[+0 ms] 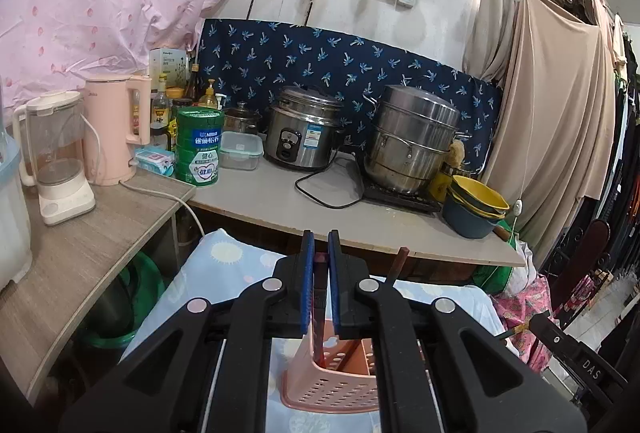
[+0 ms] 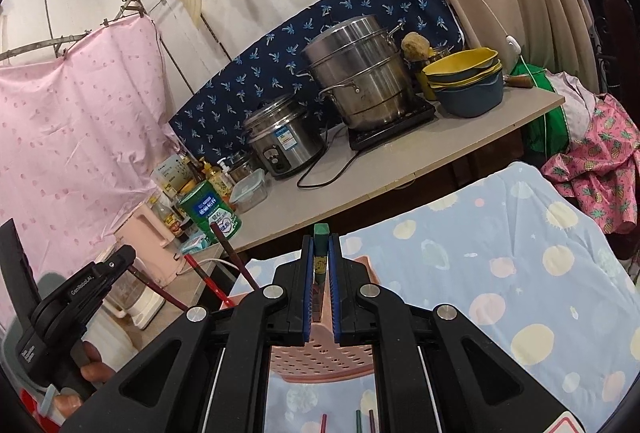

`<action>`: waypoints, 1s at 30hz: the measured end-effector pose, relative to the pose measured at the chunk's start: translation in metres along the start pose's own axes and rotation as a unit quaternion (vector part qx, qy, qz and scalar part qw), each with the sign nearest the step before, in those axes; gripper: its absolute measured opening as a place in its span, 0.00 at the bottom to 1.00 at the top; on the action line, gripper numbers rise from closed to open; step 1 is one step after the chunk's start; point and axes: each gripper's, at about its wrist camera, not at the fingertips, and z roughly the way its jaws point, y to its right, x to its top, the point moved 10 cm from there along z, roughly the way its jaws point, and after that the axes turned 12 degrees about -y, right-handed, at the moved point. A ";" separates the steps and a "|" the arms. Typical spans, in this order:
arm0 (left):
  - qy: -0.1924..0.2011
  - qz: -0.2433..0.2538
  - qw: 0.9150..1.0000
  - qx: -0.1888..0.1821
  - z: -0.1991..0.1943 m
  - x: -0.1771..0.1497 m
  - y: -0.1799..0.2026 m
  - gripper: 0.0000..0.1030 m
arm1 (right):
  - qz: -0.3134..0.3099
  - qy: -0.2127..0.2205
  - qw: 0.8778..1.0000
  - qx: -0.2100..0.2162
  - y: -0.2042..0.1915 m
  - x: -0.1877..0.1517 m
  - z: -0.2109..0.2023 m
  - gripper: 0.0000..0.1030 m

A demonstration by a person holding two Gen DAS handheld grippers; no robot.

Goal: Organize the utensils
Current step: 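Lower the chopsticks into the caddy and open both tools, then move both tools back over the remaining chopsticks on the cloth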

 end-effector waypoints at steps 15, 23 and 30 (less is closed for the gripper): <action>-0.024 -0.018 1.000 0.006 0.001 -0.017 -0.012 0.29 | 0.017 0.007 1.000 -0.009 0.008 -0.007 -0.009 0.27; -0.045 -0.004 0.999 0.011 -0.017 -0.046 -0.016 0.31 | 0.017 -0.004 1.000 0.001 0.006 -0.031 -0.031 0.28; -0.080 0.020 0.996 0.016 -0.032 -0.094 -0.014 0.33 | 0.007 -0.040 0.999 -0.010 0.009 -0.081 -0.046 0.28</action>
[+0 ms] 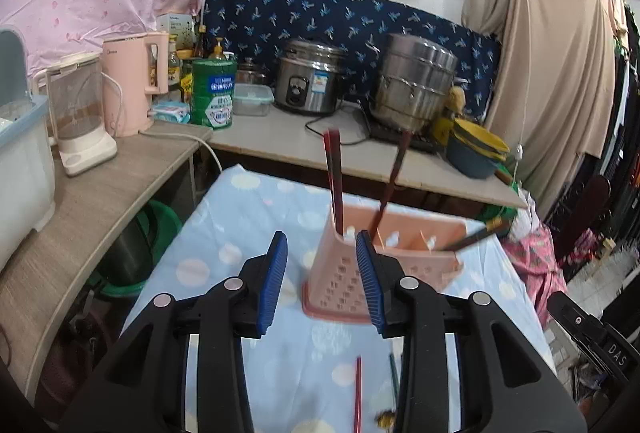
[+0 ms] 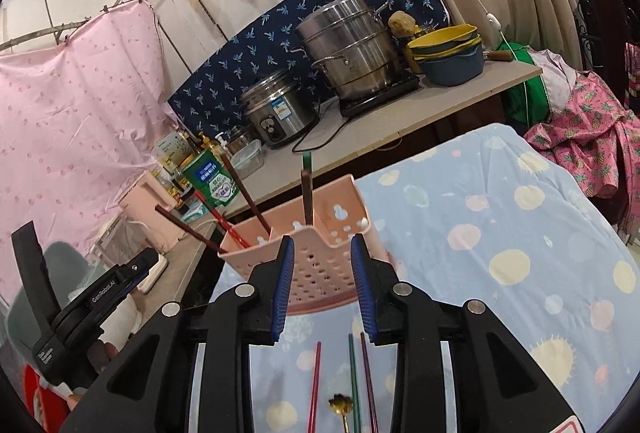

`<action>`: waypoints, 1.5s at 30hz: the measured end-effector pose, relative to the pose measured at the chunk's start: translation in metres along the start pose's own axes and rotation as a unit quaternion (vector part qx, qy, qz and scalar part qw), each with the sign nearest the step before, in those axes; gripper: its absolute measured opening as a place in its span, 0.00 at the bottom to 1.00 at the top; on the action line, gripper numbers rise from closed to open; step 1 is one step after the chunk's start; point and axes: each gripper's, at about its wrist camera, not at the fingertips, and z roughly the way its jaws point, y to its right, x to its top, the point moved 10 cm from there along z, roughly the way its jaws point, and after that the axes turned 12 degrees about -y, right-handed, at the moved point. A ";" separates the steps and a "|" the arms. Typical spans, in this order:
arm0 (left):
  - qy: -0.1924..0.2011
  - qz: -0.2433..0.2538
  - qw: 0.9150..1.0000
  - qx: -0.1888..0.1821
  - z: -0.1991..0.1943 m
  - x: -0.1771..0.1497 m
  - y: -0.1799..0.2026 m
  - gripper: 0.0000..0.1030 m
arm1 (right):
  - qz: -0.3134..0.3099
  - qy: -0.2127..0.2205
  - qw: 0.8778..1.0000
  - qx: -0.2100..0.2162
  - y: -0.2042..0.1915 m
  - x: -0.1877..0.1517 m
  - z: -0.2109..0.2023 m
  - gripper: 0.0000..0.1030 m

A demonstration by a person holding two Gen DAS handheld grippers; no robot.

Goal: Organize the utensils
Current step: 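Move both tools back over the remaining chopsticks on the cloth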

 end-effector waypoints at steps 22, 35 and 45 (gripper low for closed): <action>-0.145 0.049 0.988 0.029 0.015 -0.173 0.001 0.33 | -0.056 -0.151 0.984 -0.081 0.047 -0.182 0.004 0.29; -0.209 0.055 0.976 0.026 0.022 -0.239 -0.001 0.33 | -0.091 -0.187 0.974 -0.095 0.042 -0.226 0.014 0.29; -0.222 0.071 0.972 0.009 0.017 -0.257 0.013 0.40 | -0.099 -0.198 0.970 -0.101 0.042 -0.235 0.020 0.27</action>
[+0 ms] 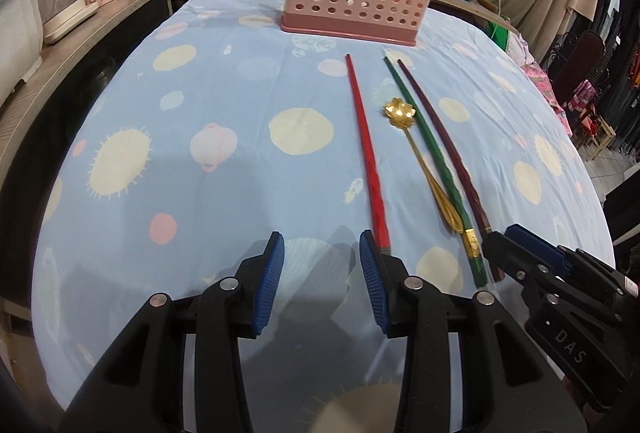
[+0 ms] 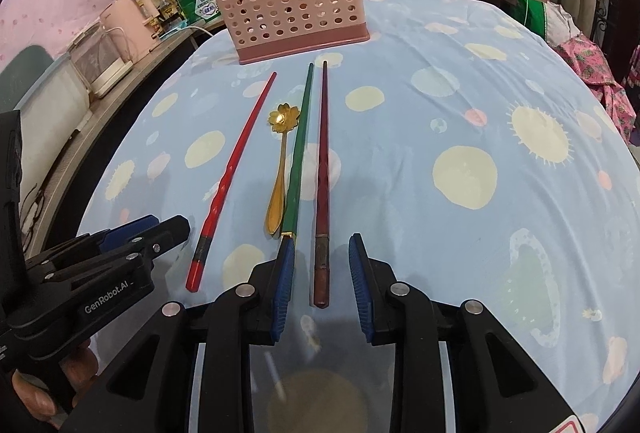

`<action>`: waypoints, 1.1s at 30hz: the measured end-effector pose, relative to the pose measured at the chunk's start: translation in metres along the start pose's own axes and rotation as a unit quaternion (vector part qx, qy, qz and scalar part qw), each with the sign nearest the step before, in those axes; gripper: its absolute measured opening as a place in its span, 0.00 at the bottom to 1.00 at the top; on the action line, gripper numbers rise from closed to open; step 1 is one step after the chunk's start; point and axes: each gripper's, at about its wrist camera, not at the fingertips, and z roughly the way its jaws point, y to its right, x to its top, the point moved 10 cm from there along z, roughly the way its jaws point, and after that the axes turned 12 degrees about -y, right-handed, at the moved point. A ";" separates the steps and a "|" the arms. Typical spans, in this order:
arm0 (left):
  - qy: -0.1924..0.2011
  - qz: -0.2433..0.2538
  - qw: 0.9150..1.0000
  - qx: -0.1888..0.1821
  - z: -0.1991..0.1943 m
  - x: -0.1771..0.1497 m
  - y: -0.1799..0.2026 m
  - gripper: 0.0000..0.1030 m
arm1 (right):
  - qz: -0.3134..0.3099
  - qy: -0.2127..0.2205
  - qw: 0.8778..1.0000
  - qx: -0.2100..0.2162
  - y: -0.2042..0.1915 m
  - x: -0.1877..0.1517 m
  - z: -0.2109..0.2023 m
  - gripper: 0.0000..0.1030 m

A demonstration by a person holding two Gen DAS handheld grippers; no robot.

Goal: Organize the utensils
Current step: 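Move both tools back over the remaining chopsticks on the cloth, then grasp the red chopstick with the left tool while the right tool grasps the dark-red chopstick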

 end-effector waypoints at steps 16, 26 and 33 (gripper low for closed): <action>-0.002 0.028 1.000 -0.001 0.004 -0.006 0.016 0.45 | 0.001 -0.005 1.000 -0.015 0.006 -0.004 0.007 0.13; 0.001 0.036 0.999 0.007 0.006 -0.008 0.017 0.44 | -0.008 -0.002 1.000 -0.027 0.007 -0.005 0.007 0.11; 0.005 0.039 0.999 0.007 0.005 -0.011 0.017 0.30 | -0.012 0.000 0.999 -0.031 0.006 -0.005 0.008 0.10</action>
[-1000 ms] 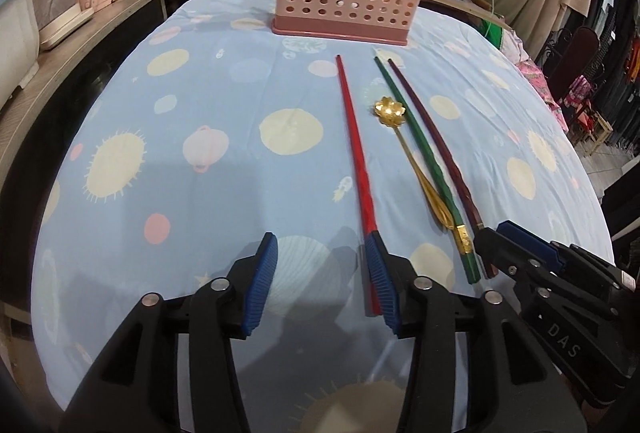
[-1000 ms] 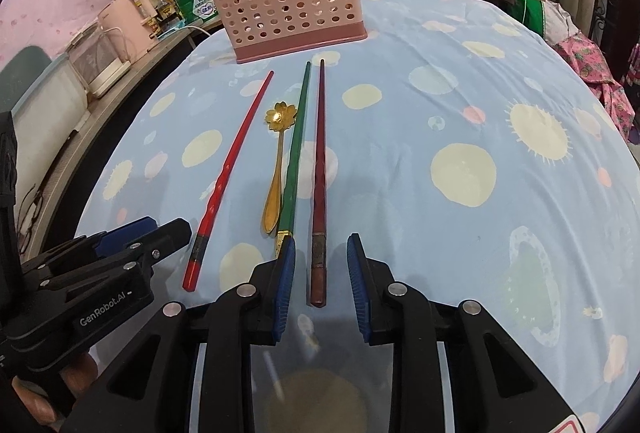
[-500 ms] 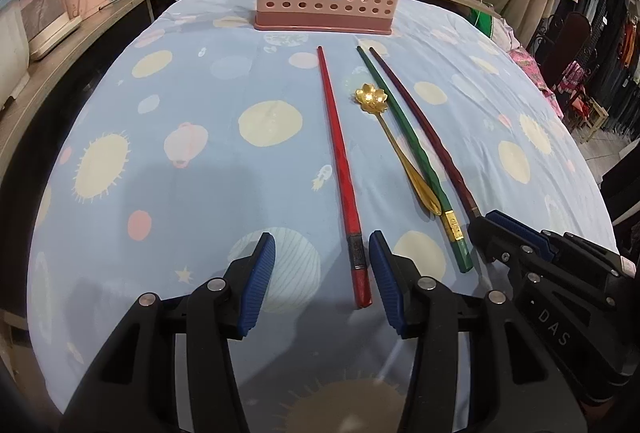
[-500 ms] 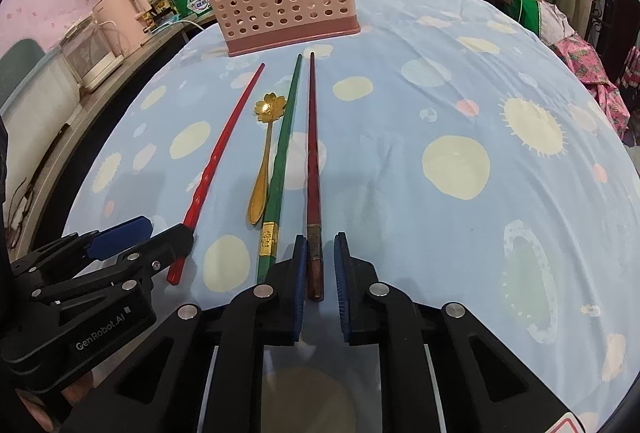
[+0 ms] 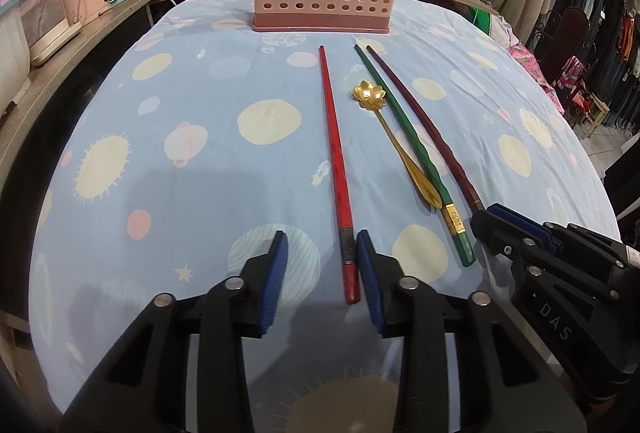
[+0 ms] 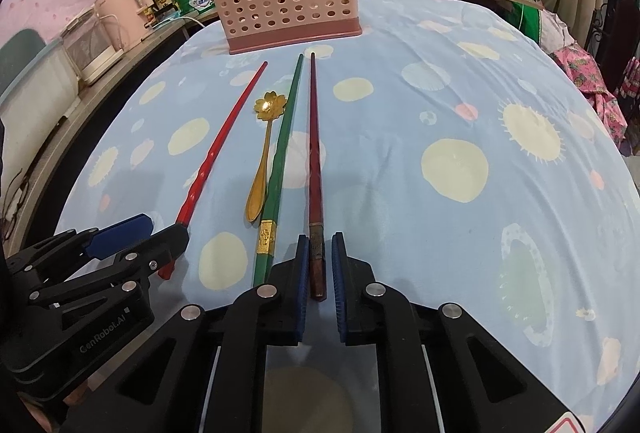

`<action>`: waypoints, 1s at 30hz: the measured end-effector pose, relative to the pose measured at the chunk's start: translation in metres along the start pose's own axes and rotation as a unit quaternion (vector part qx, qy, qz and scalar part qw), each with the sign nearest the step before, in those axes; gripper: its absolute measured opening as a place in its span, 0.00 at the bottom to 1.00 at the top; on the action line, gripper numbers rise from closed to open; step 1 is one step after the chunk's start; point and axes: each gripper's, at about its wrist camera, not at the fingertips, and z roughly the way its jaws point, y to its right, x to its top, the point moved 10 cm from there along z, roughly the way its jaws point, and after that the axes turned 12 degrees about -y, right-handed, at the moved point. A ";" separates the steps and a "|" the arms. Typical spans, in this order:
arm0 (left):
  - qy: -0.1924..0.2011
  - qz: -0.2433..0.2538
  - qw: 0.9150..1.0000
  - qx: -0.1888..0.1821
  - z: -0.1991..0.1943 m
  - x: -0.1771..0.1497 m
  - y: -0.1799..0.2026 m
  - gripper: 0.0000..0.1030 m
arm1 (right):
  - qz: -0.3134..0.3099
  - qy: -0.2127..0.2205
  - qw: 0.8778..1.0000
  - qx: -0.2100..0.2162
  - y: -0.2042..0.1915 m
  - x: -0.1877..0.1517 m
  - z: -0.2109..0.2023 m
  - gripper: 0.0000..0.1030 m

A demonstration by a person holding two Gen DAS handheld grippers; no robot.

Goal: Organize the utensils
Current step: 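Grasp the red chopstick with the left tool while the right tool grasps the dark-red chopstick, then lift both chopsticks and carry them above the pink caddy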

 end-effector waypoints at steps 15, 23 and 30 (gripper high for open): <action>-0.004 0.001 1.000 -0.026 -0.006 -0.004 0.005 0.07 | -0.002 0.002 1.000 0.005 -0.002 -0.002 -0.004 0.07; 0.019 -0.013 0.999 -0.033 -0.030 0.003 -0.002 0.07 | -0.001 0.020 1.000 0.015 -0.004 0.004 -0.021 0.07; 0.047 -0.029 0.997 -0.044 -0.057 0.022 -0.008 0.07 | 0.021 0.045 0.998 0.037 -0.001 0.019 -0.047 0.07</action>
